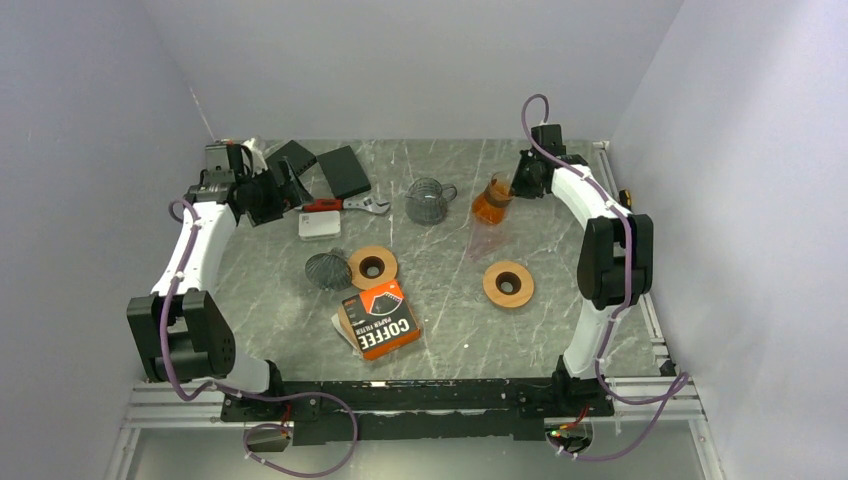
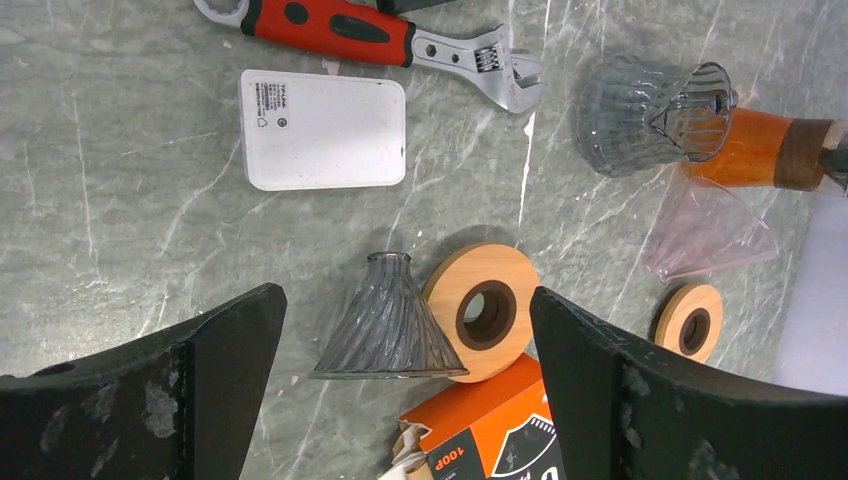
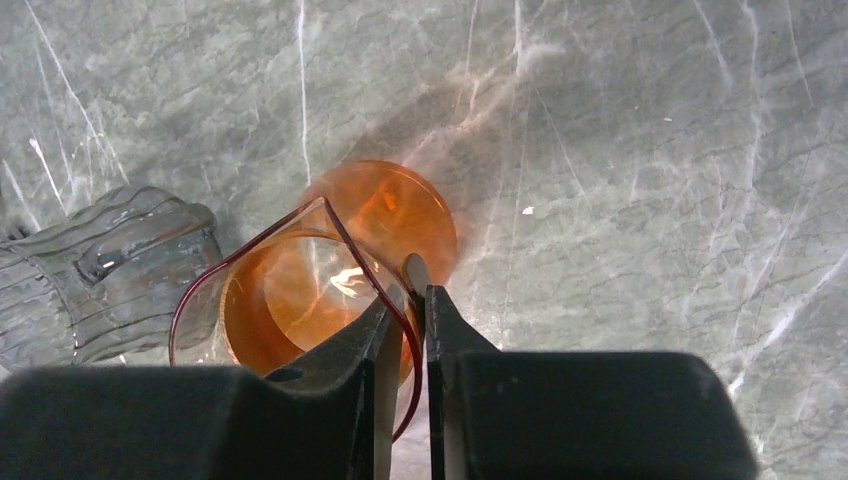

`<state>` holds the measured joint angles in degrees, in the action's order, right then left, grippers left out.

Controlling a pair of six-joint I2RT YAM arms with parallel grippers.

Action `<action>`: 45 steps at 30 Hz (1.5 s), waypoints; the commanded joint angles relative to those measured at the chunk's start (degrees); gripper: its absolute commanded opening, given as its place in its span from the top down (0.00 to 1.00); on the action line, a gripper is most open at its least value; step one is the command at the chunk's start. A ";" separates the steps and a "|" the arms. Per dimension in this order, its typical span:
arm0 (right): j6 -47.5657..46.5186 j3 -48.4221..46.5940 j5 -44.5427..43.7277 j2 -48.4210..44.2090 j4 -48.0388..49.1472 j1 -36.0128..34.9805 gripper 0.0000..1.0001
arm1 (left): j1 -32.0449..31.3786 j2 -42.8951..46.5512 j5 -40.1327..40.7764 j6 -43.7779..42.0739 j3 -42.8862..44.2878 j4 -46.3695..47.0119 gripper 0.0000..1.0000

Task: Place the coffee filter in the dripper

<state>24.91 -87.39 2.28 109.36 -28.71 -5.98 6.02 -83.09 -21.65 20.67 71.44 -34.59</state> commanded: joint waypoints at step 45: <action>9.61 27.72 1.67 -33.50 16.09 -6.01 0.17 | -13.48 -10.43 -11.66 21.41 -4.20 23.14 0.01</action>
<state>30.30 -64.38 0.49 82.39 -19.70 -12.47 -0.25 -88.25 -31.20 37.67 62.30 -18.46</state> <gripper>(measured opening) 0.830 0.990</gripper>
